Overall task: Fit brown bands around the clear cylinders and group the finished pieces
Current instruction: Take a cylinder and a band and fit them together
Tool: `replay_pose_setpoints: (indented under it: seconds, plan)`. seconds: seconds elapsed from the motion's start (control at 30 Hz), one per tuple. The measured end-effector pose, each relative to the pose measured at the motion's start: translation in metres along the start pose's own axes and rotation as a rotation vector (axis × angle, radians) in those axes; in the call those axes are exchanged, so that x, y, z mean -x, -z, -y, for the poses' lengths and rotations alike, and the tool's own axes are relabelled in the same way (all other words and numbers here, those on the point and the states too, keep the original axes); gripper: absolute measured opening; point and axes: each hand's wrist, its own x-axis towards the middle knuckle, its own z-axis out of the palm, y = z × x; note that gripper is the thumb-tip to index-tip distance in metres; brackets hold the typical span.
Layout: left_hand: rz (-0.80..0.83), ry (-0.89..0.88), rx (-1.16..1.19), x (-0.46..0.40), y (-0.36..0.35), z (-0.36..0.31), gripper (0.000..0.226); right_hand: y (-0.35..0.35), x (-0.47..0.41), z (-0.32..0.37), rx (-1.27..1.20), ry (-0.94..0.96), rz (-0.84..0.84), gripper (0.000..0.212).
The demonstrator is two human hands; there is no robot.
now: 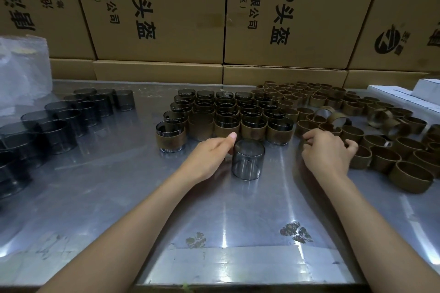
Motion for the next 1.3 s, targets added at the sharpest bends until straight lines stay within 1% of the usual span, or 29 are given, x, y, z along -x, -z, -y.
replay_pose_setpoints:
  seconds: [0.03, 0.1, 0.17, 0.2, 0.27, 0.33, 0.4, 0.47, 0.6, 0.7, 0.8, 0.9, 1.0, 1.07, 1.13, 1.2, 1.3]
  plan:
    - [0.004, -0.001, 0.001, 0.000, 0.000, 0.000, 0.047, 0.002, 0.001, 0.001, -0.068, 0.033, -0.051, 0.026]
    - [-0.007, -0.020, 0.013, 0.001, 0.000, -0.001, 0.048, 0.008, 0.005, 0.007, -0.227, 0.143, -0.206, 0.024]
    - [-0.056, -0.088, 0.029, 0.001, -0.001, -0.003, 0.041, 0.014, 0.012, 0.018, -0.322, 0.295, -0.365, 0.026]
    - [-0.090, -0.131, 0.047, 0.001, -0.002, -0.004, 0.035, 0.016, 0.017, 0.024, -0.334, 0.384, -0.415, 0.027]
    - [-0.156, -0.229, 0.089, 0.003, -0.005, -0.008, 0.026, 0.016, 0.027, 0.036, -0.325, 0.567, -0.471, 0.024]
    - [-0.174, -0.340, 0.129, 0.006, -0.009, -0.013, 0.020, 0.014, 0.038, 0.049, -0.340, 0.706, -0.508, 0.017]
    - [-0.142, -0.417, 0.170, 0.010, -0.013, -0.018, 0.019, 0.011, 0.046, 0.058, -0.379, 0.793, -0.531, 0.013]
    - [-0.111, -0.420, 0.224, 0.013, -0.015, -0.021, 0.019, 0.008, 0.050, 0.062, -0.421, 0.842, -0.525, 0.017]
    - [-0.122, -0.396, 0.223, 0.011, -0.015, -0.021, 0.013, 0.008, 0.052, 0.060, -0.474, 0.842, -0.456, 0.036]
    - [-0.144, -0.398, 0.213, 0.010, -0.014, -0.023, 0.015, 0.011, 0.055, 0.059, -0.543, 0.855, -0.385, 0.047]
    - [-0.160, -0.376, 0.233, 0.010, -0.011, -0.024, 0.026, 0.013, 0.055, 0.058, -0.645, 0.841, -0.356, 0.050]
    - [-0.151, -0.357, 0.189, 0.009, -0.006, -0.023, 0.035, 0.010, 0.052, 0.055, -0.749, 0.685, -0.310, 0.046]
    - [-0.115, -0.351, 0.166, 0.009, -0.003, -0.022, 0.039, 0.005, 0.048, 0.051, -0.884, 0.583, -0.118, 0.043]
    - [-0.089, -0.335, 0.158, 0.008, -0.003, -0.020, 0.040, 0.000, 0.047, 0.049, -0.907, 0.572, 0.030, 0.041]
    - [-0.067, -0.308, 0.155, 0.008, -0.004, -0.017, 0.034, -0.004, 0.047, 0.051, -0.910, 0.551, 0.172, 0.040]
    - [-0.054, -0.299, 0.149, 0.008, -0.005, -0.016, 0.027, -0.009, 0.047, 0.052, -0.926, 0.501, 0.254, 0.036]
    - [-0.017, -0.264, 0.143, 0.008, -0.009, -0.015, 0.027, -0.015, 0.048, 0.050, -0.904, 0.431, 0.349, 0.028]
